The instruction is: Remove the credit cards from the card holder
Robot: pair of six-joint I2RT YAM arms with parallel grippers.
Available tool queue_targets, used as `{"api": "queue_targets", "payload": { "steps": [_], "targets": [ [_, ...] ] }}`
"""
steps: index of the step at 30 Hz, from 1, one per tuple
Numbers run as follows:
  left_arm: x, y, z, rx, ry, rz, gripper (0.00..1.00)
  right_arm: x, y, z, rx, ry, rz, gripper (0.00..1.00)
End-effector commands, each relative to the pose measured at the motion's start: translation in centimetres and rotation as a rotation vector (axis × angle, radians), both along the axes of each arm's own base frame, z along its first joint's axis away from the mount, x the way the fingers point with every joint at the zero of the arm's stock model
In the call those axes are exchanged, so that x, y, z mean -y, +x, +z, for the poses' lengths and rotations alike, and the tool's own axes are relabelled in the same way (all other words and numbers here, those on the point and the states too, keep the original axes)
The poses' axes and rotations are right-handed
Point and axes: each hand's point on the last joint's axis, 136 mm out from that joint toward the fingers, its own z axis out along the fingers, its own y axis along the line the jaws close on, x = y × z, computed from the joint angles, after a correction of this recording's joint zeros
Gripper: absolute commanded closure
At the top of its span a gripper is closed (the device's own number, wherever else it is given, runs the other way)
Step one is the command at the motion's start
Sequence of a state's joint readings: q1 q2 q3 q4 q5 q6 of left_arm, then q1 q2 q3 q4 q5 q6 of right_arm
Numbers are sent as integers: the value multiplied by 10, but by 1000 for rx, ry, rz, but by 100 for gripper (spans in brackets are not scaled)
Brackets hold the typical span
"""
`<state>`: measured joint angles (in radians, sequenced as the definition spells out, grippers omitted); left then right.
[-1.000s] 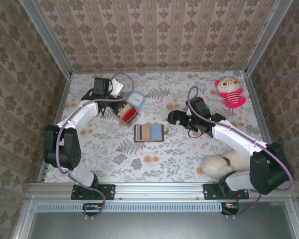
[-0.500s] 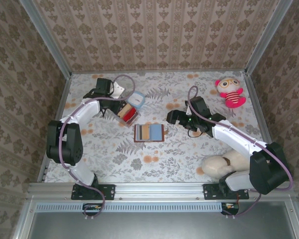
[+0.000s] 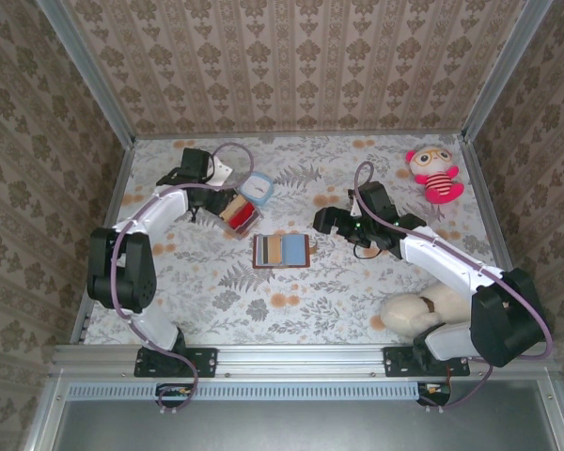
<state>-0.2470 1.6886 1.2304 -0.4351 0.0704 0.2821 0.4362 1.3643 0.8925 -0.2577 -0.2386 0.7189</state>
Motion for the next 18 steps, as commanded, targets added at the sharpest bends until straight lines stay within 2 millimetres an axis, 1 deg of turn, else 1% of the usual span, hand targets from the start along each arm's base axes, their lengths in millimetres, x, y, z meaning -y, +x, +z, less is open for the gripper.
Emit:
{"api": "queue_targets", "payload": {
  "steps": [1,5,9,12,15,16,18],
  "targets": [
    [-2,5,41,78,-50,49,58,0,-1,2,0,27,-8,0],
    [-2,4,63,104,-124,123,52,-1,-1,-1,-3,31,-8,1],
    [2,-5,81,108,-236,209,45,-2,-2,-3,-9,31,-4,3],
    [12,-20,90,98,-315,242,38,-7,-2,-3,-10,29,7,4],
    [19,-36,94,74,-378,283,30,-18,-3,0,-2,31,32,6],
    [22,-43,95,61,-408,291,28,-23,-4,-12,-32,19,43,7],
    [27,-54,93,28,-458,303,23,-37,-6,-15,-46,22,80,10]
  ]
}}
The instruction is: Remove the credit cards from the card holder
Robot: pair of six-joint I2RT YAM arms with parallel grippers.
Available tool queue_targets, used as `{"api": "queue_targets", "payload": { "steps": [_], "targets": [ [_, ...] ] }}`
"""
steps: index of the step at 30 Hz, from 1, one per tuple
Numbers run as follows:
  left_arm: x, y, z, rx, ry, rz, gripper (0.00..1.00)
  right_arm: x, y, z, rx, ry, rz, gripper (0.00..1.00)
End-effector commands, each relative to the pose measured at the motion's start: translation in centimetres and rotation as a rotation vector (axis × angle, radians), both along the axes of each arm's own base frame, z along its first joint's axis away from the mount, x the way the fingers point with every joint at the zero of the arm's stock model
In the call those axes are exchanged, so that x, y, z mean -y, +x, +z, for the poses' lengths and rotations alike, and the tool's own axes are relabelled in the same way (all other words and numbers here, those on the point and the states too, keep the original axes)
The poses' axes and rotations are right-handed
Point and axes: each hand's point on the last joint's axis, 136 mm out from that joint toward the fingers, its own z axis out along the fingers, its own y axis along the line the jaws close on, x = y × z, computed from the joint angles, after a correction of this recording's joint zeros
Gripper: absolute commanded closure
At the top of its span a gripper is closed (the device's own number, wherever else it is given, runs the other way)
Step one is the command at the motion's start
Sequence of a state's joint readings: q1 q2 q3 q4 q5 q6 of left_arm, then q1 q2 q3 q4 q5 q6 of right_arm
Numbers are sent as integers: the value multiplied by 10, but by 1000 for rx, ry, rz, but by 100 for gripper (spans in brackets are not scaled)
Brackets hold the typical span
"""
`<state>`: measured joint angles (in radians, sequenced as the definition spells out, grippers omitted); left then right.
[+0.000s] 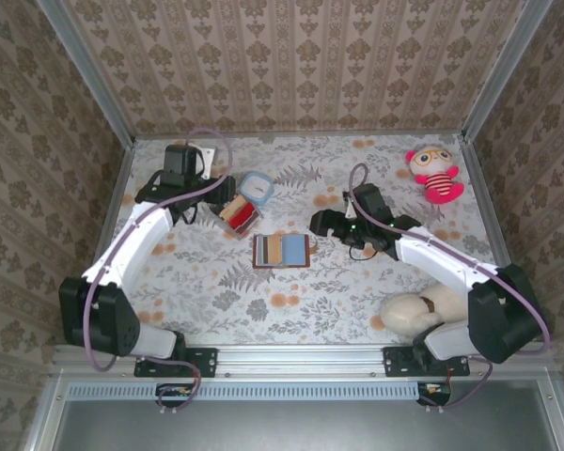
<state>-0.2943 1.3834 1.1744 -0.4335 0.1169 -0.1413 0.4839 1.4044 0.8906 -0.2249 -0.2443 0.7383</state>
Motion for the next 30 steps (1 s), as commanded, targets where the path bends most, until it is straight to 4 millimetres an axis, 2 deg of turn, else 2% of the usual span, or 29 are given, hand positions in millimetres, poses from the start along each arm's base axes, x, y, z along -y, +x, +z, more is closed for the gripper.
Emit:
{"api": "queue_targets", "payload": {
  "steps": [1,5,7,9,13,16,24,30],
  "targets": [
    [9,-25,-9,-98,-141,48,19,-26,-2,-8,-35,14,62,11],
    [15,-47,-18,-145,-241,59,10,-56,-5,-19,-71,16,135,21],
    [19,-57,-21,-164,-297,55,8,-74,-7,-29,-103,34,172,30],
    [20,-68,-30,-186,-315,55,1,-89,-8,-37,-128,47,197,39],
    [16,-89,-48,-226,-317,85,0,-111,-11,-52,-174,45,224,51],
    [17,-99,-62,-256,-322,92,0,-120,-9,-62,-195,46,224,56],
    [28,-112,-89,-326,-312,81,2,-122,-2,-81,-227,20,198,69],
    [34,-109,-94,-349,-291,71,2,-123,3,-93,-245,-6,187,74]
  ]
}}
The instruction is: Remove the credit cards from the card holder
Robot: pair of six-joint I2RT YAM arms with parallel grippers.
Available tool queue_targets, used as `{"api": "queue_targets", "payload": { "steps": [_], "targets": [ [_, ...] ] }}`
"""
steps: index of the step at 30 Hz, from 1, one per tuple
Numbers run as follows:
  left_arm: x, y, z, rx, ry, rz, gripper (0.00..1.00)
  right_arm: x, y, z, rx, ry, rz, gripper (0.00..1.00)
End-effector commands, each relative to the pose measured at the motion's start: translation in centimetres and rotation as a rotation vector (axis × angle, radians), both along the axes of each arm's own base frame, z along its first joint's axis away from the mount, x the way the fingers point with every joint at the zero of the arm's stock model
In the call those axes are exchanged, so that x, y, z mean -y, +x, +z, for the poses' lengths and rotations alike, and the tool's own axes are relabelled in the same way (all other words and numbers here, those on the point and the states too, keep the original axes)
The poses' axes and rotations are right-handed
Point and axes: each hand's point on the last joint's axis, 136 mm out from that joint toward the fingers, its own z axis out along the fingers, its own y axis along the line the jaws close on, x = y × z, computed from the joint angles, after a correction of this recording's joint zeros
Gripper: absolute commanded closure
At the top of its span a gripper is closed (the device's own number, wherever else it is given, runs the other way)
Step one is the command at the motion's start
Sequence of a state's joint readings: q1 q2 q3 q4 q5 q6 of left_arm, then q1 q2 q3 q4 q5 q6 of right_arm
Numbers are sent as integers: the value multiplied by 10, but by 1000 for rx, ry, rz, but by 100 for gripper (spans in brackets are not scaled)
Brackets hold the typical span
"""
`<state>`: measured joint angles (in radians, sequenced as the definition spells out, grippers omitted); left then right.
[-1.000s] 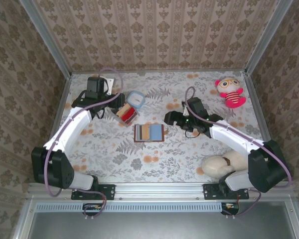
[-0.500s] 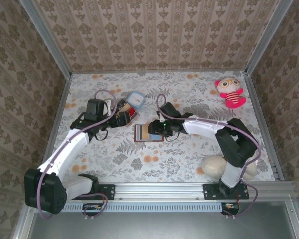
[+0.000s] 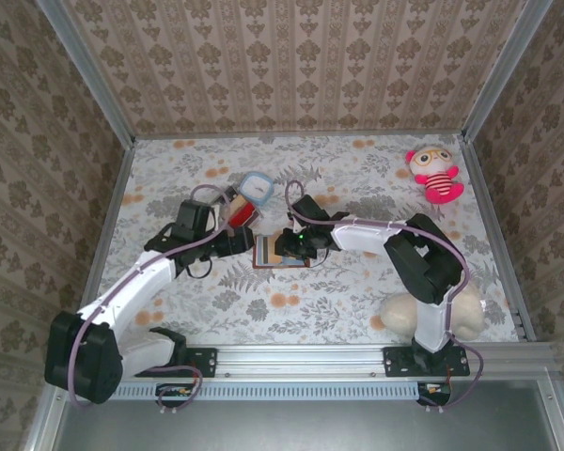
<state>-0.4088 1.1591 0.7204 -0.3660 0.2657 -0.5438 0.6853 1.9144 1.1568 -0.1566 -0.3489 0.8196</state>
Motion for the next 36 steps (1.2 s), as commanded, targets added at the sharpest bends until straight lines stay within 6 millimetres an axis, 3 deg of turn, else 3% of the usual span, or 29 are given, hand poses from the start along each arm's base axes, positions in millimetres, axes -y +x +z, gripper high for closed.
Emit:
{"api": "queue_targets", "payload": {
  "steps": [1,6,17,18,22,28,36],
  "targets": [
    [6,5,6,7,-16,0,2,-3,7,-5,-9,-11,-16,75],
    [9,8,10,19,-21,0,2,-2,9,-9,-11,-29,-14,75],
    [22,12,-12,-42,-8,-28,13,-5,5,-16,-33,-24,7,78],
    [33,8,-16,-52,-4,-62,15,-5,5,-16,-34,-21,8,79],
    [44,9,-34,-100,21,-84,27,-8,3,-17,-41,-8,20,82],
    [47,10,-60,-154,86,-96,51,-9,1,-19,-51,2,26,83],
    [47,6,-83,-208,135,-107,67,-10,1,-19,-54,16,32,84]
  ]
}}
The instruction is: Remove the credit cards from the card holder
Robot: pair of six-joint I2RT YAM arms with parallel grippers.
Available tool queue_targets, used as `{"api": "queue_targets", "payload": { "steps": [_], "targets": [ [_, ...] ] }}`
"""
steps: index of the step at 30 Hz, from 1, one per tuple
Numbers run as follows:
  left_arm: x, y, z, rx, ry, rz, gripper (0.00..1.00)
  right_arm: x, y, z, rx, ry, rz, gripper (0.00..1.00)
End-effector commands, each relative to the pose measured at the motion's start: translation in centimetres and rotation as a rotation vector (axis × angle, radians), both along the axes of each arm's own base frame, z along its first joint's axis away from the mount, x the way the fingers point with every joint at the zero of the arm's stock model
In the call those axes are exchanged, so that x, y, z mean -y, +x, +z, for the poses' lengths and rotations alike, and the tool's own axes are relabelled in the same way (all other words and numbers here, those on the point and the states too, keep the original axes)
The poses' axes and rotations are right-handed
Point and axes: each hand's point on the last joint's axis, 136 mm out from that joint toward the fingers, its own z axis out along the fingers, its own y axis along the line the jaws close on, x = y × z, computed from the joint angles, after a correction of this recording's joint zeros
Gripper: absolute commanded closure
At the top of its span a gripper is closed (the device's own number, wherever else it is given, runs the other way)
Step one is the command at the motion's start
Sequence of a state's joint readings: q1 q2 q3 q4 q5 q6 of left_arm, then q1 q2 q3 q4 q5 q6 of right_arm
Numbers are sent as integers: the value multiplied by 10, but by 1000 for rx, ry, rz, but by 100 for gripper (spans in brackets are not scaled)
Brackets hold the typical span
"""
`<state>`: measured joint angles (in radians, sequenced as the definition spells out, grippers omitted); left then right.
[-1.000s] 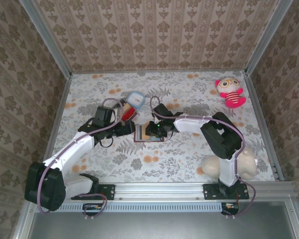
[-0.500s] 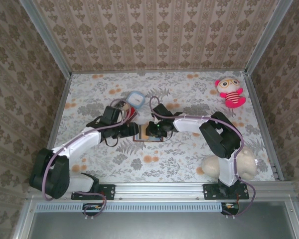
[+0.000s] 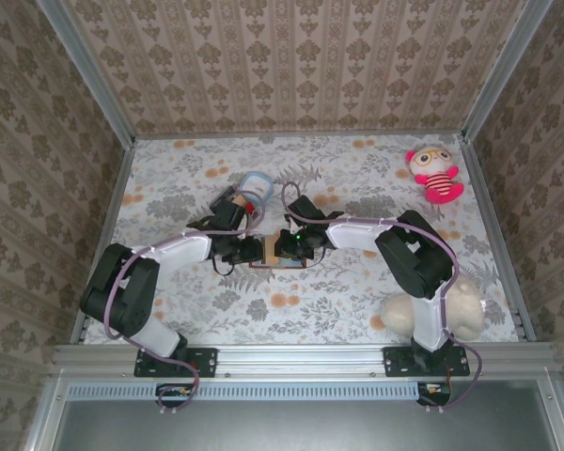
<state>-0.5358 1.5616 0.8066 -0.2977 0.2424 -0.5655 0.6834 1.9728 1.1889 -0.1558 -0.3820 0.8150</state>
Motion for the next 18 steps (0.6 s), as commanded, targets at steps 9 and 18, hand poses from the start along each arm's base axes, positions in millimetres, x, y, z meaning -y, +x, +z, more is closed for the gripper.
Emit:
{"api": "queue_targets", "payload": {
  "steps": [9,18],
  "targets": [
    [3,0,-13,-33,76,-40,77,-6,-1,-4,-21,30,22,87],
    [-11,-4,-16,-42,160,-27,77,7,-1,-1,7,-11,4,92]
  ]
}}
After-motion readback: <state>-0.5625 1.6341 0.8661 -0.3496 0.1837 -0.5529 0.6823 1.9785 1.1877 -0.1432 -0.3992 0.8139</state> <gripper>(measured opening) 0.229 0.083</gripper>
